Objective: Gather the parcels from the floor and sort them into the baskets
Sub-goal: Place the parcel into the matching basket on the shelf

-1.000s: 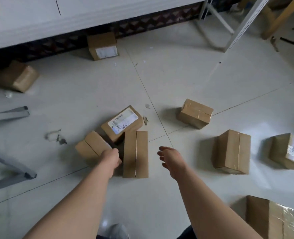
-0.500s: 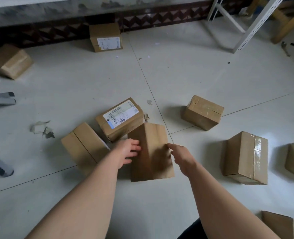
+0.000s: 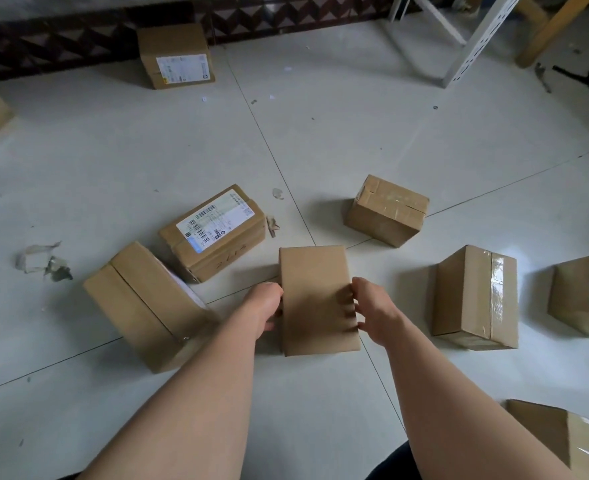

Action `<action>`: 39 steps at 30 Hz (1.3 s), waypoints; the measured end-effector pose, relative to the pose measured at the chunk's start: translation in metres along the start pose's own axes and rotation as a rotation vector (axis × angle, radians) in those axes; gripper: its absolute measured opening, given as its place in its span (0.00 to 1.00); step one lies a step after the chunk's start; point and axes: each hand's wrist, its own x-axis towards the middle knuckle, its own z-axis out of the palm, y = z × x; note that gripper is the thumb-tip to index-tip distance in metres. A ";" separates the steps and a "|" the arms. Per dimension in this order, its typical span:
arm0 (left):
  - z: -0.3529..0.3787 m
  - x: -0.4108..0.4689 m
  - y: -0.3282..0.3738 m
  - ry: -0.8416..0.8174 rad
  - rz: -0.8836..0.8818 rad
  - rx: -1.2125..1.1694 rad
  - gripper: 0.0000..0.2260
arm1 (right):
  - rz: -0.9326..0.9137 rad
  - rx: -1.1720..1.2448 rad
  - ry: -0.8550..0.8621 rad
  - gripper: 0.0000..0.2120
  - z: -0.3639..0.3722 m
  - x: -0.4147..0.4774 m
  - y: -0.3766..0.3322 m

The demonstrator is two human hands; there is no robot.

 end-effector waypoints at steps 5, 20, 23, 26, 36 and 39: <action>-0.020 -0.010 0.013 0.265 0.246 -0.174 0.09 | -0.335 -0.161 0.125 0.13 0.026 -0.009 -0.016; -0.156 -0.040 -0.068 0.666 -0.121 -0.391 0.16 | -0.299 -0.371 -0.483 0.18 0.180 -0.033 -0.022; -0.165 -0.040 -0.083 0.684 -0.072 -0.420 0.12 | -0.334 -0.449 -0.520 0.18 0.199 -0.036 -0.015; -0.172 -0.046 -0.092 0.777 -0.058 -0.421 0.13 | -0.281 -0.439 -0.536 0.20 0.204 -0.035 -0.011; -0.150 -0.071 -0.070 0.507 0.036 -0.315 0.10 | -0.152 -0.237 -0.425 0.18 0.173 0.007 -0.014; -0.145 -0.065 -0.065 0.498 0.040 -0.298 0.11 | -0.127 -0.208 -0.443 0.26 0.162 0.005 -0.016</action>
